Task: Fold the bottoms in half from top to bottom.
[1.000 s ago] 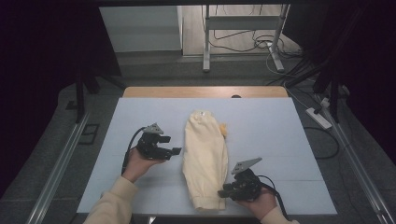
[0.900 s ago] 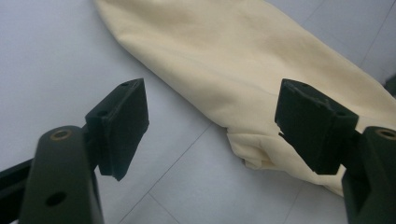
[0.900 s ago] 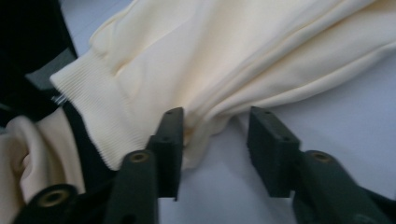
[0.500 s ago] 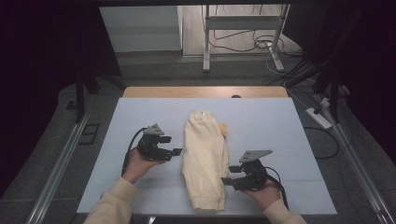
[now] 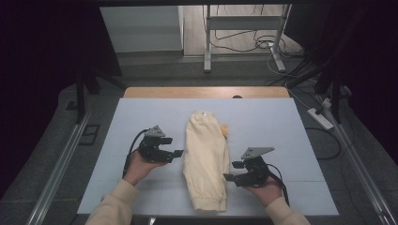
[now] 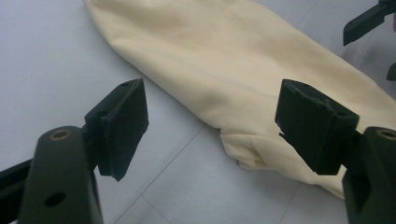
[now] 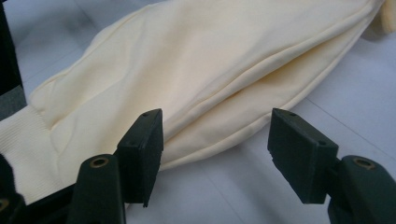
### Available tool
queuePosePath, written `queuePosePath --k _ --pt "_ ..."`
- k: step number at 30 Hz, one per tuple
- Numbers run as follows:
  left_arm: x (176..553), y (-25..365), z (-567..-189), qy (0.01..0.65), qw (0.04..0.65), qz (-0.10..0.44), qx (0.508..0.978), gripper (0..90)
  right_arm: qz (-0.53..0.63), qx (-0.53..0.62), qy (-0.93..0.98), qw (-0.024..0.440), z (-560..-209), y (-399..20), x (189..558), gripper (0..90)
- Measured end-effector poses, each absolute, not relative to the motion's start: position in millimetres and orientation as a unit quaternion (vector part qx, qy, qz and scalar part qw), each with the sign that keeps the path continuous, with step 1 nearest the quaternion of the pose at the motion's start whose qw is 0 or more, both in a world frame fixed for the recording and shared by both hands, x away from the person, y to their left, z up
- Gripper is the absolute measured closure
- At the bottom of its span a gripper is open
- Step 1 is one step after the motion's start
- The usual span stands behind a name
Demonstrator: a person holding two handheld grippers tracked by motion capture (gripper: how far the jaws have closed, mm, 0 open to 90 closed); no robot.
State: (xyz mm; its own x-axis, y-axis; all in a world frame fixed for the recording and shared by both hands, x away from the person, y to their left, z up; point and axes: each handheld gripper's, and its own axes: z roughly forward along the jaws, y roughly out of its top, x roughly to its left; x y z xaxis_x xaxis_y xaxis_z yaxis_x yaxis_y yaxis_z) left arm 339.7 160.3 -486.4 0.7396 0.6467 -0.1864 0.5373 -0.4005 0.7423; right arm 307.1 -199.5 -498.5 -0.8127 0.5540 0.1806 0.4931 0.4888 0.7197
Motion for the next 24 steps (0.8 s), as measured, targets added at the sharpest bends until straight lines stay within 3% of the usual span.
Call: queuePosePath --k 24 --pt "363 154 -487 0.357 0.416 0.071 0.833 24.7 0.415 0.305 0.854 0.074 -481 -177 357 35.3"
